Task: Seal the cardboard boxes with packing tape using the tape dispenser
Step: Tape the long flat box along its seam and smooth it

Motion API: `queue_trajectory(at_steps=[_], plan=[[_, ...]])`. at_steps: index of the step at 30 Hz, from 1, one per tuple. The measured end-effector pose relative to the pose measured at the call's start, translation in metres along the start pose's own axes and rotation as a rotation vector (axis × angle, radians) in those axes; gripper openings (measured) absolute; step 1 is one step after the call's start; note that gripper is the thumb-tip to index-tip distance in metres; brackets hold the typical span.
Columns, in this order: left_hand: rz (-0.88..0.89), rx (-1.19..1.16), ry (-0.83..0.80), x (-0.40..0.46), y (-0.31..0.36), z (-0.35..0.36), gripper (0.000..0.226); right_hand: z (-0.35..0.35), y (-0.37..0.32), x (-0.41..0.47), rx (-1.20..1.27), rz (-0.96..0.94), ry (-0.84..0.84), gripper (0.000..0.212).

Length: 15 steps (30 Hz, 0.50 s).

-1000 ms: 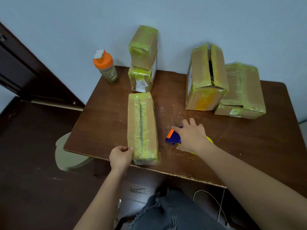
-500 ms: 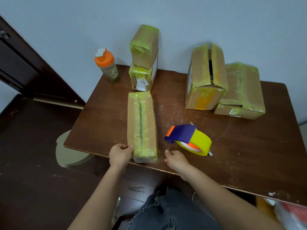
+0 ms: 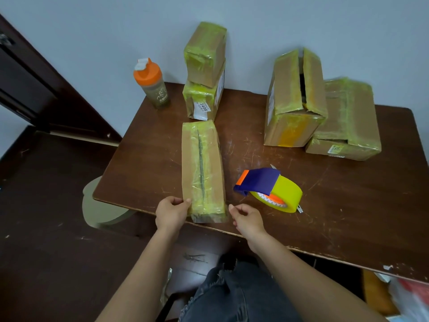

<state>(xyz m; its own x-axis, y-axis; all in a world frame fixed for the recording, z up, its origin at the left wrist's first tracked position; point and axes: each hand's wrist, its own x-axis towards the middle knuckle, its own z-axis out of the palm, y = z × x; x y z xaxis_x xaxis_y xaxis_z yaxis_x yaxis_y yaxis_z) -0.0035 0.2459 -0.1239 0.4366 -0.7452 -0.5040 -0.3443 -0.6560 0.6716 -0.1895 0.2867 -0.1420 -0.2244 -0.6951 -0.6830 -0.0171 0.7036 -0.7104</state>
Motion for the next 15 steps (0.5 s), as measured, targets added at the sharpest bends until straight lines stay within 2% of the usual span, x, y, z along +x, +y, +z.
queue_trajectory(at_steps=[6,9,12,15], plan=[[0.013,0.028,0.016,-0.001,-0.005,0.002,0.022,0.013,0.005,0.005,-0.140,-0.113,0.047,0.027],[0.009,-0.060,0.000,-0.001,-0.008,0.002,0.027,0.017,0.002,0.005,-0.165,-0.158,0.110,0.026],[0.003,-0.129,0.010,-0.004,-0.011,0.003,0.033,0.018,-0.009,0.007,-0.244,-0.178,0.160,0.013],[0.037,-0.167,-0.008,-0.011,-0.014,-0.002,0.039,0.014,-0.018,0.009,-0.370,-0.186,0.181,0.021]])
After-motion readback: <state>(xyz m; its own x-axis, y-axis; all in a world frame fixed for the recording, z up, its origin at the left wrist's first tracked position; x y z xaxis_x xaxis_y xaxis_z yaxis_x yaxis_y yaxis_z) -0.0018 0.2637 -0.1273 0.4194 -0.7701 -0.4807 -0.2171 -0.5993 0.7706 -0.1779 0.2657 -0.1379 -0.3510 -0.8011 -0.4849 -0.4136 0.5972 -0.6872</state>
